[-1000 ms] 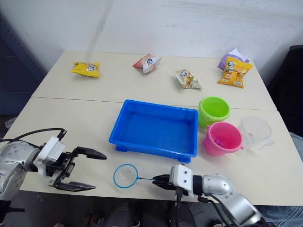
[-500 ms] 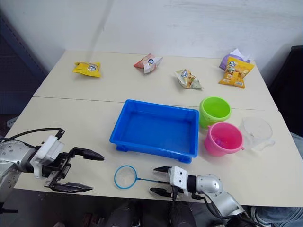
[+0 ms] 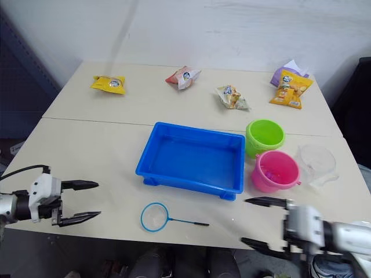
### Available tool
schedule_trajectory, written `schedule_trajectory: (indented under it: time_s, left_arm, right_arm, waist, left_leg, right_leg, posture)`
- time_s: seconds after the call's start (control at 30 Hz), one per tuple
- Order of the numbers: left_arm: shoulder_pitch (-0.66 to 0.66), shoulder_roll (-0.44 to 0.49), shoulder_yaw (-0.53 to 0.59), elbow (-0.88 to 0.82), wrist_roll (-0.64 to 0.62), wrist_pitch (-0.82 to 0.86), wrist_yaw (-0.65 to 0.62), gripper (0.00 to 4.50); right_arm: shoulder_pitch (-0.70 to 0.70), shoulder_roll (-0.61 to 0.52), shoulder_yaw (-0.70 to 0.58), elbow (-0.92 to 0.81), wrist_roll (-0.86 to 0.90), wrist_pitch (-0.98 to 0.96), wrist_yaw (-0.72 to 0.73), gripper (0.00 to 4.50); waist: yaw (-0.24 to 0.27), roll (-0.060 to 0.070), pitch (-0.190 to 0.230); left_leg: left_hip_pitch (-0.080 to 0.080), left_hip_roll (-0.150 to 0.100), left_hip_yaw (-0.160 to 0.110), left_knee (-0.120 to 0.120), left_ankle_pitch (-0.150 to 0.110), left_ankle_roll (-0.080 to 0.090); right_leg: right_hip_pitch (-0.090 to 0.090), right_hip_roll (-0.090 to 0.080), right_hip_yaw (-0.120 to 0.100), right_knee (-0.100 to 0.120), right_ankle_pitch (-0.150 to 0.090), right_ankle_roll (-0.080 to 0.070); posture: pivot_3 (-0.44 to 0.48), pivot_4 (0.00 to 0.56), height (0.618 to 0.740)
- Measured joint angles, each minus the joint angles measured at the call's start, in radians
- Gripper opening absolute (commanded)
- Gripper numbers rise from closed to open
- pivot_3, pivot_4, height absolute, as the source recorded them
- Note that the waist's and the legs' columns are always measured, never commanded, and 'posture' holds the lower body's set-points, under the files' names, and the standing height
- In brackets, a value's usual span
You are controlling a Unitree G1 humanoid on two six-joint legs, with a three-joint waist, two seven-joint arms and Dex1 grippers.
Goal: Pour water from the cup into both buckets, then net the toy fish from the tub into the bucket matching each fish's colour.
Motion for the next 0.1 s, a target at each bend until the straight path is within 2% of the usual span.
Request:
schedule_trajectory:
  time_s: [0.1]
  left_arm:
    - [-0.016, -0.01, 0.018, 0.062, 0.022, -0.062, 0.038, 4.5]
  right_arm:
    - [0.001, -0.001, -0.128, 0.079, -0.002, -0.03, 0.065, 4.41]
  waist:
    - [-0.003, -0.002, -0.001]
  left_leg:
    - [0.001, 0.0, 0.0, 0.0, 0.0, 0.0]
  right_leg:
    - [0.0, 0.0, 0.0, 0.0, 0.0, 0.0]
  posture:
    - [0.0, 0.15, 0.738]
